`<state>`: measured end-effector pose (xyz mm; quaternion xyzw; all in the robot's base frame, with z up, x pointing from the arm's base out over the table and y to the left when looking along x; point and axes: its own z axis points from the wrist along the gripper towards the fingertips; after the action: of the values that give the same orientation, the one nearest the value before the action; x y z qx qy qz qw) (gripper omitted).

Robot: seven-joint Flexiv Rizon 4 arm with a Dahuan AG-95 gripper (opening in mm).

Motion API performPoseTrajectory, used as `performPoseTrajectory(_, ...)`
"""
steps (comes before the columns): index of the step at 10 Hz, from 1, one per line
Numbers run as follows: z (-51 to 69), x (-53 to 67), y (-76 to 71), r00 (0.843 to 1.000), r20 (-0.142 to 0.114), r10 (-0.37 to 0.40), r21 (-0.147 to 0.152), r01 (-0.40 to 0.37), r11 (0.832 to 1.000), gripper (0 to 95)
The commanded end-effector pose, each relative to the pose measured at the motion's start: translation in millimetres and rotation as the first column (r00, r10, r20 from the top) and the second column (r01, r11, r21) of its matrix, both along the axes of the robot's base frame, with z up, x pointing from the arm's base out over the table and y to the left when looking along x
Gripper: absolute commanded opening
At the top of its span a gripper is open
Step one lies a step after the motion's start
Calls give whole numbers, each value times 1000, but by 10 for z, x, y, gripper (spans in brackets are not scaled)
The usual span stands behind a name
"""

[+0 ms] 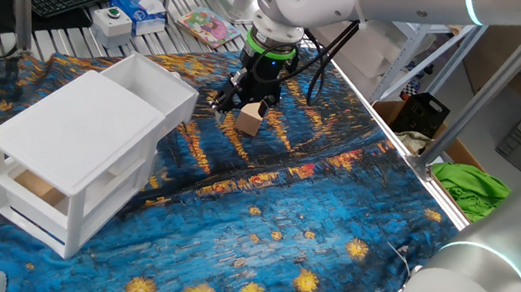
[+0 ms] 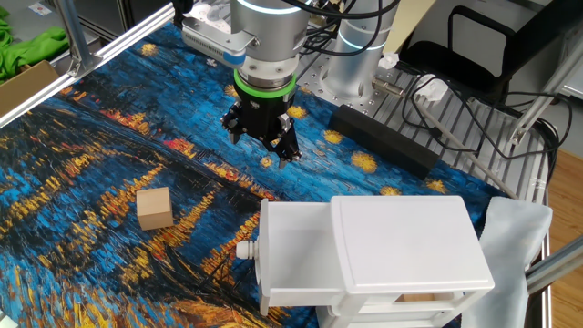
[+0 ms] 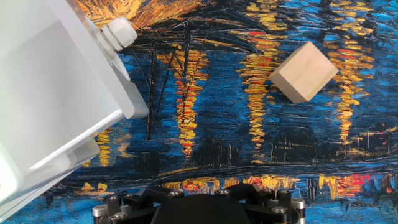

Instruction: Put things in the drawer

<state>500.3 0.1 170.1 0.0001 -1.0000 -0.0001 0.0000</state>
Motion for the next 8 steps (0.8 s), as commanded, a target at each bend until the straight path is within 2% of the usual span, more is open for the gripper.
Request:
performPoseTrajectory(1, -1, -3, -1, 995, 38, -91, 34, 90, 995, 0)
performPoseTrajectory(8, -1, -3, -1, 995, 38, -94, 37, 93, 995, 0)
